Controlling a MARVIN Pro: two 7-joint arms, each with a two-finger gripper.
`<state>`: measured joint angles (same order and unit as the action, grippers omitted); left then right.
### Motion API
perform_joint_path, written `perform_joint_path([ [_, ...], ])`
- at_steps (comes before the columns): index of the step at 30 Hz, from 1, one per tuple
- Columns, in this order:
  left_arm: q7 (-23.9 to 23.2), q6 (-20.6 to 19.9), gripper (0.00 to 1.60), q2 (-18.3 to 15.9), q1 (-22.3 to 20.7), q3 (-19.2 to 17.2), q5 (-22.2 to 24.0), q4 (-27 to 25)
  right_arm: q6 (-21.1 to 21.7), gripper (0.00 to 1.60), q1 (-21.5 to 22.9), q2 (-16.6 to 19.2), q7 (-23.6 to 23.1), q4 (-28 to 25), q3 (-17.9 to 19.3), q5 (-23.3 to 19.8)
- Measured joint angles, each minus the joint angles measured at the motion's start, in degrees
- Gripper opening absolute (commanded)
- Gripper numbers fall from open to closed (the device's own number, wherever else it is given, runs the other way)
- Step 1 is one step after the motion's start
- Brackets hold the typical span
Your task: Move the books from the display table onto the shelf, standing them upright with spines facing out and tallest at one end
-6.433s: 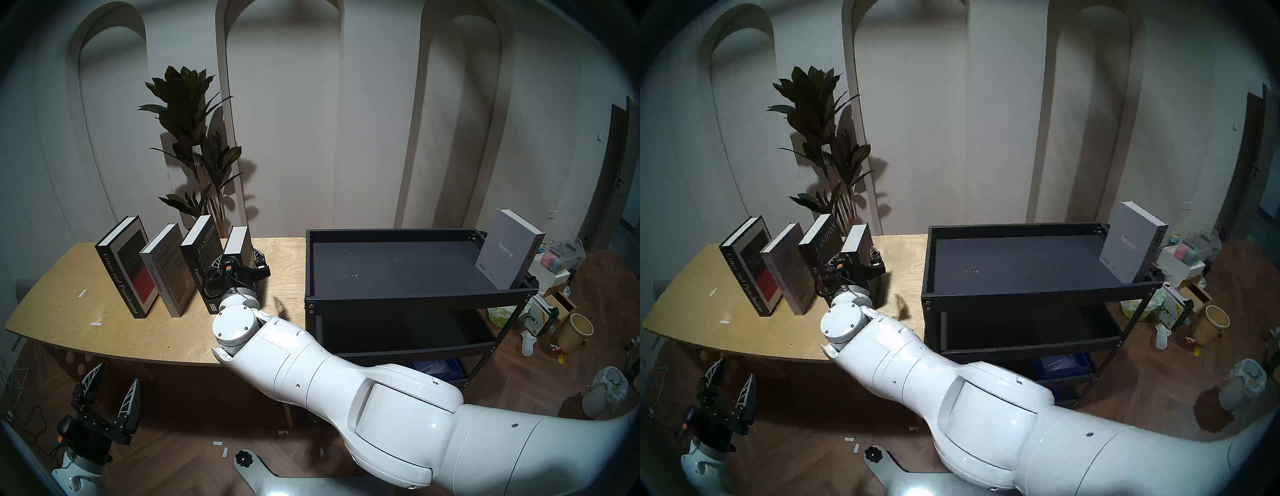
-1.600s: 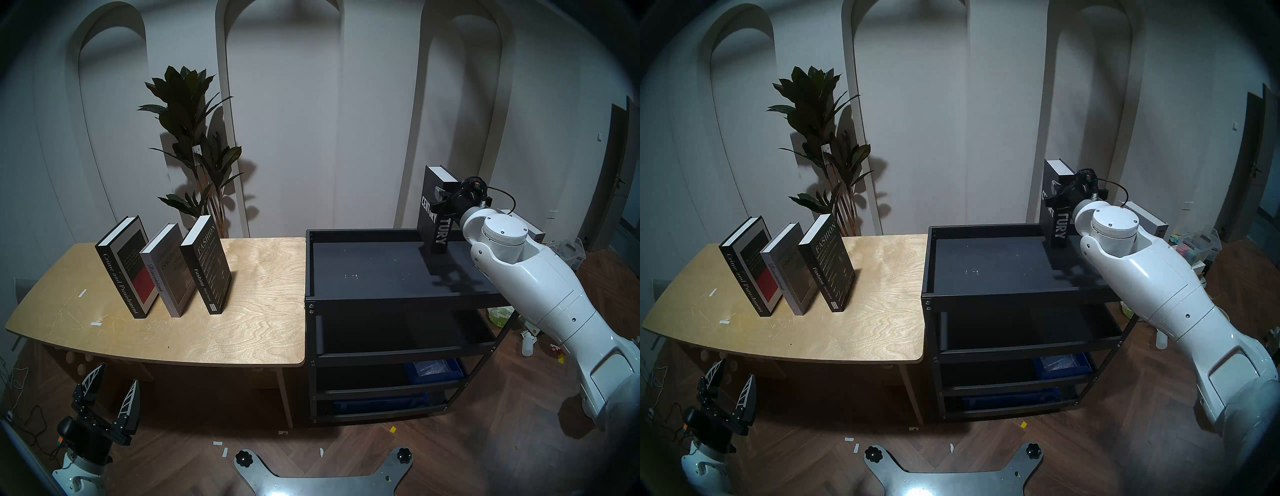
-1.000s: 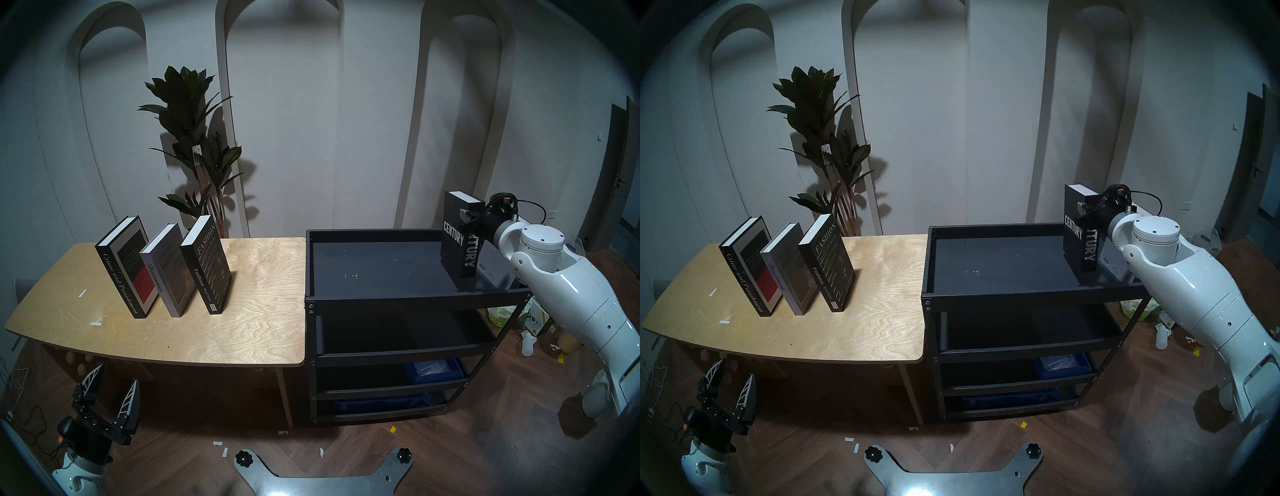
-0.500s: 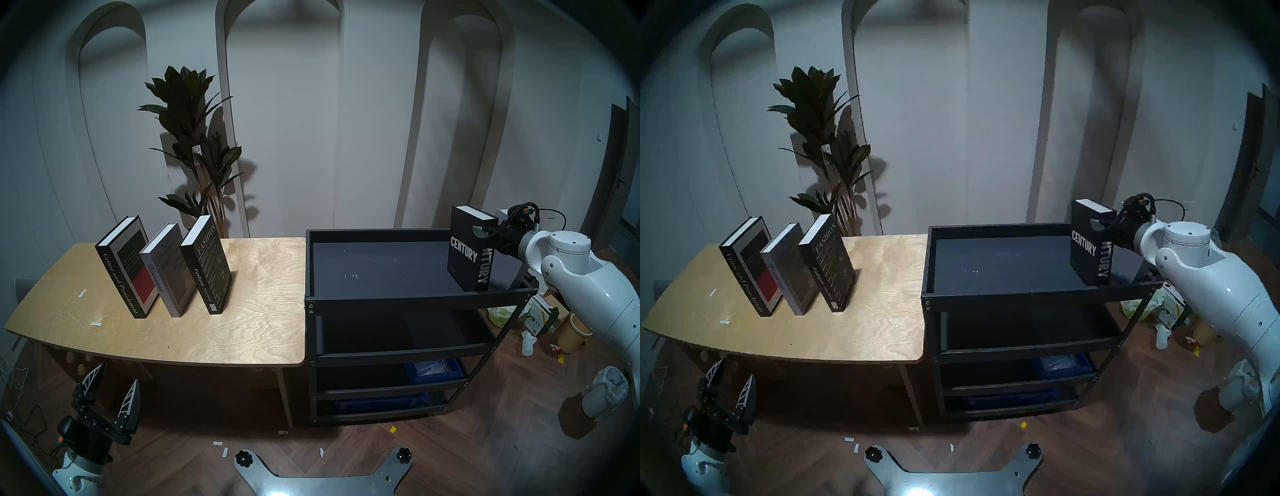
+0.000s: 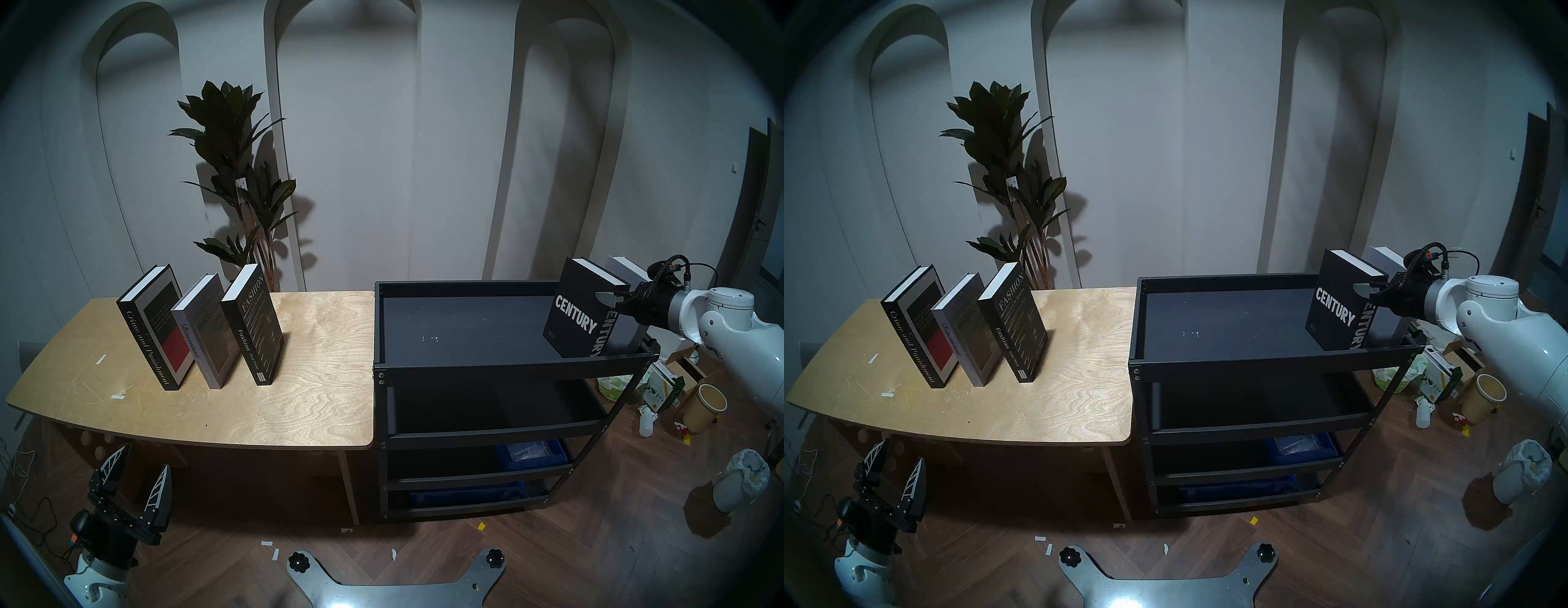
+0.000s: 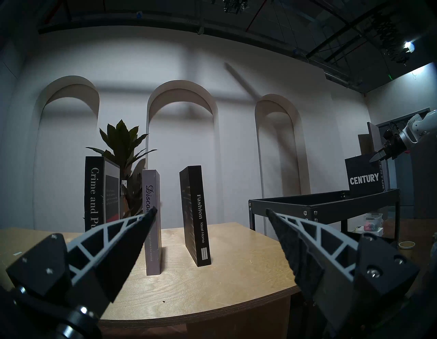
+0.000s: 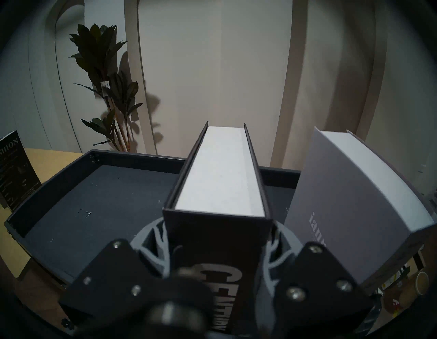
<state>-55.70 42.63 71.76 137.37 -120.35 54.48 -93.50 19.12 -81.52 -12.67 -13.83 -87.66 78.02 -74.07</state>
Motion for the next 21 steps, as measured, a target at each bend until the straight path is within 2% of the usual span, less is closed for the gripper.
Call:
perform_joint_path([
  [8,0.0,0.0,1.6,0.0,0.0,0.0,0.0,-0.1,-2.7,0.0,-5.2,1.9,-7.3,3.2,3.6,-2.3],
  [13,0.0,0.0,1.6,0.0,0.1,0.0,0.0,-0.3,-6.0,0.0,-8.4,2.8,-11.9,4.0,6.8,-2.7],
  [21,0.0,0.0,1.6,0.0,0.3,0.0,0.0,-0.4,-10.5,0.0,-11.9,3.7,-15.2,2.4,11.4,-2.0],
])
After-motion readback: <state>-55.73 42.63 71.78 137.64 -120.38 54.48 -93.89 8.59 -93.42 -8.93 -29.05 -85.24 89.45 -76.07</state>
